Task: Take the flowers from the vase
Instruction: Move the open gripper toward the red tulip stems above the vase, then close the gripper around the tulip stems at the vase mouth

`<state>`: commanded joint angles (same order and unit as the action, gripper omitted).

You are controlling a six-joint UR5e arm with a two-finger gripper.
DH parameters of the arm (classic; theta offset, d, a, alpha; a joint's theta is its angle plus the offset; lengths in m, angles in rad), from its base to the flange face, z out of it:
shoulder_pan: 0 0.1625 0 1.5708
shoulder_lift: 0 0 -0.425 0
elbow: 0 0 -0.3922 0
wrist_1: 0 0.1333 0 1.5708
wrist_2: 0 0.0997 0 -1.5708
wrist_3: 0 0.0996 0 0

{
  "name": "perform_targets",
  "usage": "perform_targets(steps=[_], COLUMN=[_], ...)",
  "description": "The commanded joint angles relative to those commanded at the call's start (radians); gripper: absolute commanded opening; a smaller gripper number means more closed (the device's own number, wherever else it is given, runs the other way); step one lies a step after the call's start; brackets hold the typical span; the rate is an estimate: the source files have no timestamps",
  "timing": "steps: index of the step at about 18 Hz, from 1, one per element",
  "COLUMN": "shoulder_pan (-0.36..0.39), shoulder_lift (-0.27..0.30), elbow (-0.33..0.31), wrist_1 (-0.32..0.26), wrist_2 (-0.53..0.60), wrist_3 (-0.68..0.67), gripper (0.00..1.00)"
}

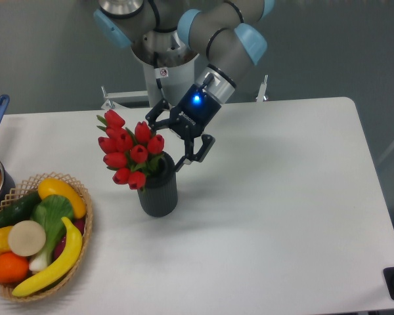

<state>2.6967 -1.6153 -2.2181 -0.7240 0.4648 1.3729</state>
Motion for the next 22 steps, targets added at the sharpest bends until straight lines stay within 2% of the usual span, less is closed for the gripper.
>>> perform_targets(steps=[5,6,7,11,12,13,16,22], shoulder_pan=[-0.003,-0.008,-0.014,-0.032,-0.034,-0.032,-0.029,-0.026], shoulder_lift=[-0.014,-0.014,-0.017,-0.034,-0.034,-0.034,-0.025,-0.002], elbow=[-0.002,-0.005,-0.005,-0.002,0.0,0.0,0.005,0.0], wrist_1=[0.0,0.0,-0.002,0.0,0.0,0.0,0.0,-0.002], wrist_2=[-0.029,-0.029,-0.029,-0.029,-0.029,-0.029,-0.031,-0.067], wrist_3=[0.037,0.057,0.073,0.083,0.083,0.081,0.08,0.074], gripper=[1.0,0.95,0.83,0.27,0.16,0.09,0.04,0.04])
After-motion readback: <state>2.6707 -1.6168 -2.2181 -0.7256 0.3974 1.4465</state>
